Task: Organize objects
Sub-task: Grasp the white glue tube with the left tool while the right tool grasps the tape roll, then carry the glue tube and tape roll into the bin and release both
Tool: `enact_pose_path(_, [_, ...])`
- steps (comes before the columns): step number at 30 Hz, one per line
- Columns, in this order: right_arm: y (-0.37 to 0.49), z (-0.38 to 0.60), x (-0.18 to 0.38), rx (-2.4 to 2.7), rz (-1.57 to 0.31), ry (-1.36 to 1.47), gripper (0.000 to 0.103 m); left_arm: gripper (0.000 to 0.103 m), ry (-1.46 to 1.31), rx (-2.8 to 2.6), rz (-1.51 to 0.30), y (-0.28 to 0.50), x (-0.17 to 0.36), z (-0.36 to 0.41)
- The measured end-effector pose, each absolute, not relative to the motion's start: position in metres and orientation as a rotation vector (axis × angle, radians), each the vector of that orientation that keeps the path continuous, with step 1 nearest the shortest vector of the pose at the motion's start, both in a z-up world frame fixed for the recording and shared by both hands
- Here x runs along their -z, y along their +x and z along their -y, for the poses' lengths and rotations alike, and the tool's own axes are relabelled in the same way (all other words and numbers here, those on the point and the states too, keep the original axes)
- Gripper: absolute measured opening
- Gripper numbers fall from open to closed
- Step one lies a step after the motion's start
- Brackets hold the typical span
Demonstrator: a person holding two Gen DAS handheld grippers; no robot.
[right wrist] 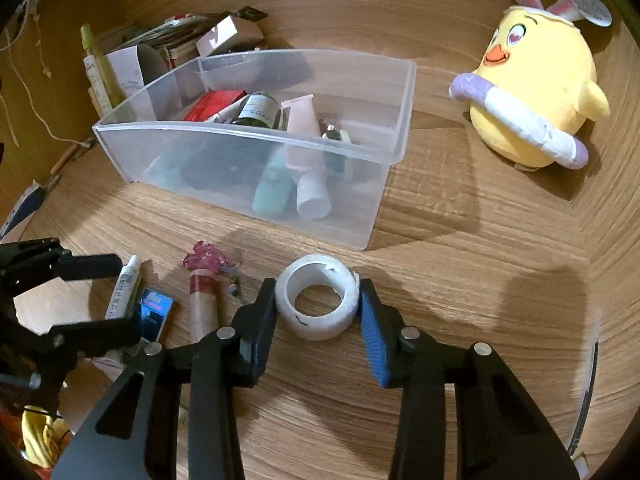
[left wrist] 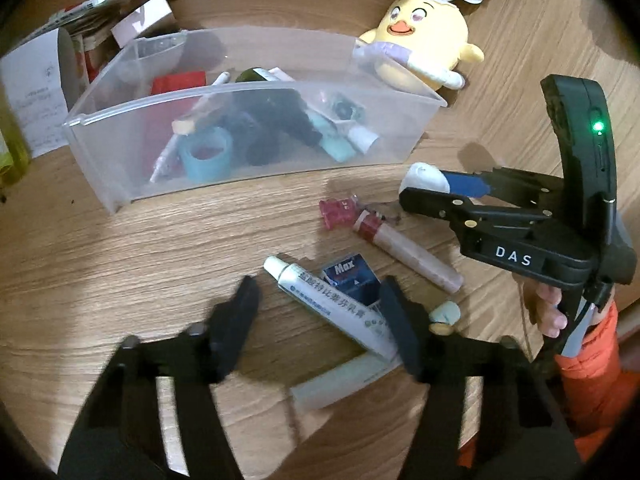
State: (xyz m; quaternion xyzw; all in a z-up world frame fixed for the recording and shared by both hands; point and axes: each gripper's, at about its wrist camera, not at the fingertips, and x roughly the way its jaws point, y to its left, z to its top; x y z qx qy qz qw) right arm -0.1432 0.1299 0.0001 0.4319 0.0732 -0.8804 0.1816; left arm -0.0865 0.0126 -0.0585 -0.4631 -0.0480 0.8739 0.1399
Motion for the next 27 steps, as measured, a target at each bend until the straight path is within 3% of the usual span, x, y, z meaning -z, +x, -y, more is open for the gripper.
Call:
enact_pose_path(1, [-0.142,-0.130,-0.001,2.494,-0.212,1.207,0.036,0.037,-1.340,-2.523,0.132,-0.086,0.058,-0.012])
enact_pose_path(7, [-0.134,-0.130,-0.009,2.511,-0.221,1.162,0.036,0.016,-1.332,-2.568,0.087,-0.084,0.057,-0.001])
enact_pose_path(12, [-0.127,-0.134,-0.017,2.529,-0.211,1.130,0.036,0.015,-1.312,-2.652,0.008,-0.083,0.056,0.007])
enact_pose_path(27, [-0.108,-0.137,-0.070,2.598,-0.125,0.932,0.036,0.015,-1.053,-2.791,0.120,-0.077,0.001,0.024])
